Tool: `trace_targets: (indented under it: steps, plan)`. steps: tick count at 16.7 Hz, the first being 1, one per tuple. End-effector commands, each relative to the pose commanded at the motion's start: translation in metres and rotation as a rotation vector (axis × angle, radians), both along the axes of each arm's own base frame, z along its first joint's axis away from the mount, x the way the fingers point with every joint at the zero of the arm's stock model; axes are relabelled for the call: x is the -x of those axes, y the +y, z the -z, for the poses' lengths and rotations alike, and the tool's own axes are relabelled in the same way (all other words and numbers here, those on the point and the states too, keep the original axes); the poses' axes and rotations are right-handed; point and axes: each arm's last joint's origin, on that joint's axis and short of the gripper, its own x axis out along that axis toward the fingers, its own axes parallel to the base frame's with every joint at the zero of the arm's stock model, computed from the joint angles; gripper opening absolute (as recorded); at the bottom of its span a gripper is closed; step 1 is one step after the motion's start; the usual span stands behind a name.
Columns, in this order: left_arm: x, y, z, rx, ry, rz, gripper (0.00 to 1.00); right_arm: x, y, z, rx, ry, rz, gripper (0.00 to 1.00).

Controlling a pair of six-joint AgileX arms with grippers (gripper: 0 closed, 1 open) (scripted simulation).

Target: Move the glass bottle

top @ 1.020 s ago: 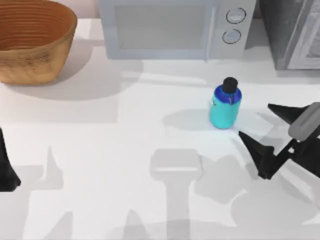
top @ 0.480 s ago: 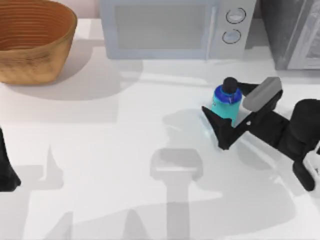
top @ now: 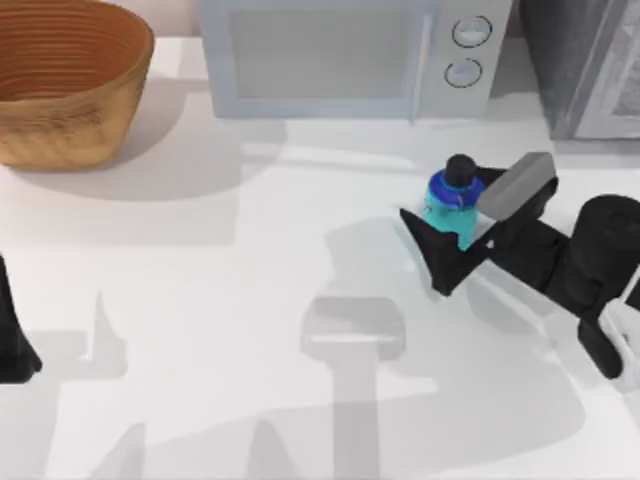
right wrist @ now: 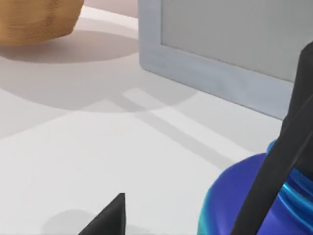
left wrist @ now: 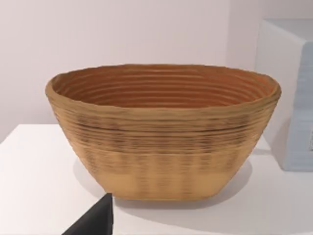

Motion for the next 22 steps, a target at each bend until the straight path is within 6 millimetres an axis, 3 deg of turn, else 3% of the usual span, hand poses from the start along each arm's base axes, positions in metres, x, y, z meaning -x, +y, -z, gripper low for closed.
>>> trace_targets:
  steps: [10,22]
  plan:
    - [0.0,0.0,0.0,0.0,0.0,0.0,1.0,0.0,0.0,0.0,0.0,0.0,0.0,0.02]
    - [0.0,0.0,0.0,0.0,0.0,0.0,1.0,-0.0052,-0.0077,-0.0005,0.021,-0.009,-0.01,0.0]
